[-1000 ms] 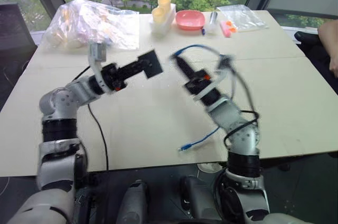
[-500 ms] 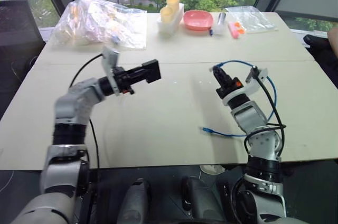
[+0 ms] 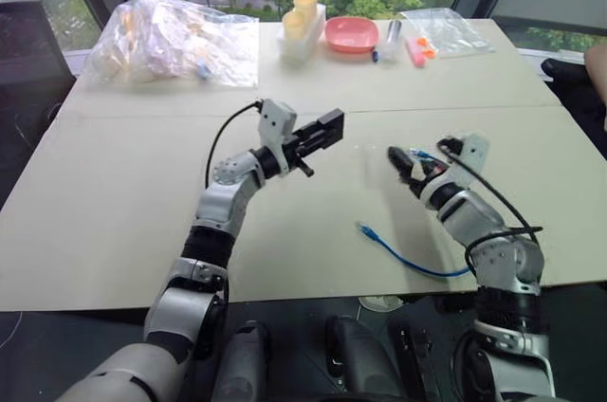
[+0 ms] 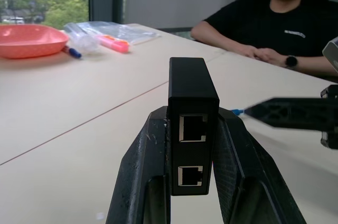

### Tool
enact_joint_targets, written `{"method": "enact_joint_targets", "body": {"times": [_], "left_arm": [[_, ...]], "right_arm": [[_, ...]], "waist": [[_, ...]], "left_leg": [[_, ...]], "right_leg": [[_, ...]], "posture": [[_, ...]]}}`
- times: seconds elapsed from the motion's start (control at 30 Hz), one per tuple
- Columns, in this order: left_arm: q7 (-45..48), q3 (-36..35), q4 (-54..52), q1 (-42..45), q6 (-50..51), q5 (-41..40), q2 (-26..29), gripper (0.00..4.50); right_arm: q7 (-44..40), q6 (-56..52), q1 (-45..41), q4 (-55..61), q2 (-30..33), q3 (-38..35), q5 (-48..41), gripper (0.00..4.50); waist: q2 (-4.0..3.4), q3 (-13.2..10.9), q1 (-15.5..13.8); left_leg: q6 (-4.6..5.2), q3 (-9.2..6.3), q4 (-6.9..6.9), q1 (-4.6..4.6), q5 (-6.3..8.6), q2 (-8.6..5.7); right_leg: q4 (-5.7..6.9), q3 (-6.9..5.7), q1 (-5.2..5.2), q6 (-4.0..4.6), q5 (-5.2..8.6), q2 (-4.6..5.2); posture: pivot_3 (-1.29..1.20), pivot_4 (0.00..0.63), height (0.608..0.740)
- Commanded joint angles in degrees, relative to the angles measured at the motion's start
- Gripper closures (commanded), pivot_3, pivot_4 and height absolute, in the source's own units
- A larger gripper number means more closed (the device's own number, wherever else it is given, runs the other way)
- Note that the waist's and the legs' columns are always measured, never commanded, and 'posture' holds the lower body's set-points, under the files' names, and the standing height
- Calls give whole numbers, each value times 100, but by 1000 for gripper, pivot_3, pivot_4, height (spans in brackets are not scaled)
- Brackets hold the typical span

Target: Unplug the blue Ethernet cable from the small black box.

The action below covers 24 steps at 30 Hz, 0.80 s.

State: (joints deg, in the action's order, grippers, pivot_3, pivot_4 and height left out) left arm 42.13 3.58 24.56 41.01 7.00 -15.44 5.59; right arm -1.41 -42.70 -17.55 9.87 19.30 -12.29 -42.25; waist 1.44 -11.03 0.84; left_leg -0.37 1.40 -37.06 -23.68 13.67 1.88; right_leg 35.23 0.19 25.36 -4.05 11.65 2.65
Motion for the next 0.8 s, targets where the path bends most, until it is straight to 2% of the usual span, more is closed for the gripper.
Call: {"method": "enact_joint_targets", "body": {"times": [0.03, 0.2, 0.27, 0.3, 0.47, 0.53, 0.63, 0.77, 0.8], "left_arm": [[20, 217, -193, -156, -187, 214, -23, 4009], [1, 425, 321, -129, -428, 474, -229, 4009], [-33, 491, 596, -31, -624, 645, -245, 2986], [-27, 506, 674, 5, -695, 689, -250, 2740], [116, 397, 594, 60, -637, 564, -204, 657], [179, 344, 339, 51, -480, 497, -81, 22], [53, 105, -240, 107, -88, 337, 154, 22], [-296, -497, -1372, 147, 1162, -205, 674, 22], [-273, -645, -1648, 14, 1542, -251, 1047, 22]], "right_arm": [[-848, 115, 355, 996, 456, 506, 252, 19], [-898, 425, 435, 950, 224, 413, 409, 19], [-925, 488, 408, 905, 163, 438, 517, 0], [-940, 514, 404, 891, 145, 448, 565, 0], [-1118, 670, 453, 885, 112, 515, 789, 0], [-1200, 744, 481, 913, 98, 506, 852, 0], [-1345, 885, 557, 1003, 117, 429, 881, 0], [-1585, 1134, 724, 1110, 185, 222, 837, 0], [-1804, 1154, 782, 1128, 355, 232, 861, 0]], "waist": [[0, 0, 0], [0, 0, -23], [0, 0, -28], [0, 0, -26], [0, 0, -21], [0, 0, -18], [0, 0, -14], [0, 0, 3], [0, 0, 2]], "left_leg": [[0, 0, -1, 0, 0, 0], [0, -2, -10, 5, 0, 0], [0, -2, -16, 5, 0, -1], [0, -2, -17, 4, 0, -2], [1, -2, -9, 3, 1, -2], [1, -3, -7, 3, 1, -2], [1, -3, -6, 4, 1, -1], [1, -4, -6, 5, 1, 1], [1, -5, -6, 5, 1, 1]], "right_leg": [[0, 0, 0, 2, 1, 0], [-1, -1, -6, -2, 6, -1], [-1, -1, -10, -3, 7, 0], [-2, -1, -11, -3, 7, 1], [-5, -1, -8, 8, 1, 0], [-5, -2, -8, 7, 1, -1], [-4, -1, -8, 7, 1, -1], [-2, -1, -8, 6, 0, -2], [-2, -1, -8, 6, 0, -2]], "posture": [[0, 150, 740], [0, 150, 740], [0, 150, 740], [0, 150, 740], [0, 150, 740], [0, 150, 740], [0, 150, 740], [0, 150, 740], [0, 150, 740]]}}
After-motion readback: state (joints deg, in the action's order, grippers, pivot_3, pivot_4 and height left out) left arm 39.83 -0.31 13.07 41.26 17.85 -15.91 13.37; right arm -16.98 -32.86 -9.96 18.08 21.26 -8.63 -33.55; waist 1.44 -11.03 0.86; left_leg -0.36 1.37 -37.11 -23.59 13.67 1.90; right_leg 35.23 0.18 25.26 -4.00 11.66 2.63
